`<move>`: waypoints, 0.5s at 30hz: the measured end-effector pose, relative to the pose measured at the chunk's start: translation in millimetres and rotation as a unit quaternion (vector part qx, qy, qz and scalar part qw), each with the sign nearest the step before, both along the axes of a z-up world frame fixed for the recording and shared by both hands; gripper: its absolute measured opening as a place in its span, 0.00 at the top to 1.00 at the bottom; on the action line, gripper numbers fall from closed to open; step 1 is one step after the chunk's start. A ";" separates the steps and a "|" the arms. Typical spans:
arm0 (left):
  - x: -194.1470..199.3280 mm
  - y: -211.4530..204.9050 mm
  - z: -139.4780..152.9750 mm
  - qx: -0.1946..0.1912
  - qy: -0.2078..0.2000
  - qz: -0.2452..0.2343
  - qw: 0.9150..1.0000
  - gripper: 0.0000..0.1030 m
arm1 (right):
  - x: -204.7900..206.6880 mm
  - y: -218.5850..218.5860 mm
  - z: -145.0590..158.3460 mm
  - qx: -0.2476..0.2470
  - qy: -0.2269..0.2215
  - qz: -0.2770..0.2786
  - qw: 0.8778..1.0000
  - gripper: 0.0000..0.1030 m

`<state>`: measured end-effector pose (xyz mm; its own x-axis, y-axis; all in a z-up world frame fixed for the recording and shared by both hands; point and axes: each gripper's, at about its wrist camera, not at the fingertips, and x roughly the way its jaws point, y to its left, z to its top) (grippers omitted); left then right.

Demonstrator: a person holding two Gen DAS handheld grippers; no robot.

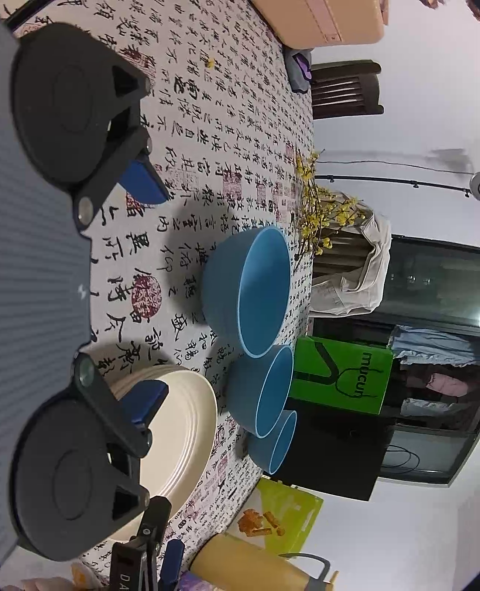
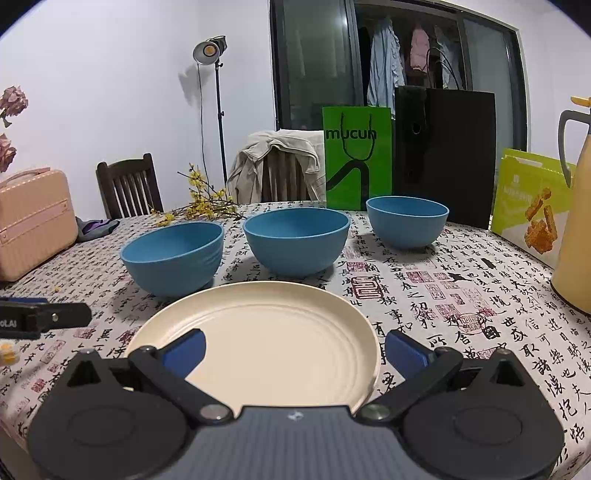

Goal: Organize plates and bowls
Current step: 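Move both open tools away from the plates toward the blue bowls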

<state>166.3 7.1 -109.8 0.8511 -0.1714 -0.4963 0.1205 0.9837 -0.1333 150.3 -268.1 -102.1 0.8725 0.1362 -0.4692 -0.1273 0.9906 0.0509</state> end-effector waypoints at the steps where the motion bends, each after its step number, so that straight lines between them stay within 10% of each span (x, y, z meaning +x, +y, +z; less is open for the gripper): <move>1: -1.3 2.2 -0.3 -0.003 -0.002 0.001 1.000 0.00 | -0.1 -0.1 0.3 0.001 0.000 0.000 1.000 0.00; 15: -4.9 19.6 -2.3 0.002 -0.014 0.020 1.000 0.00 | 4.3 -3.4 1.0 0.063 0.019 0.030 0.997 0.00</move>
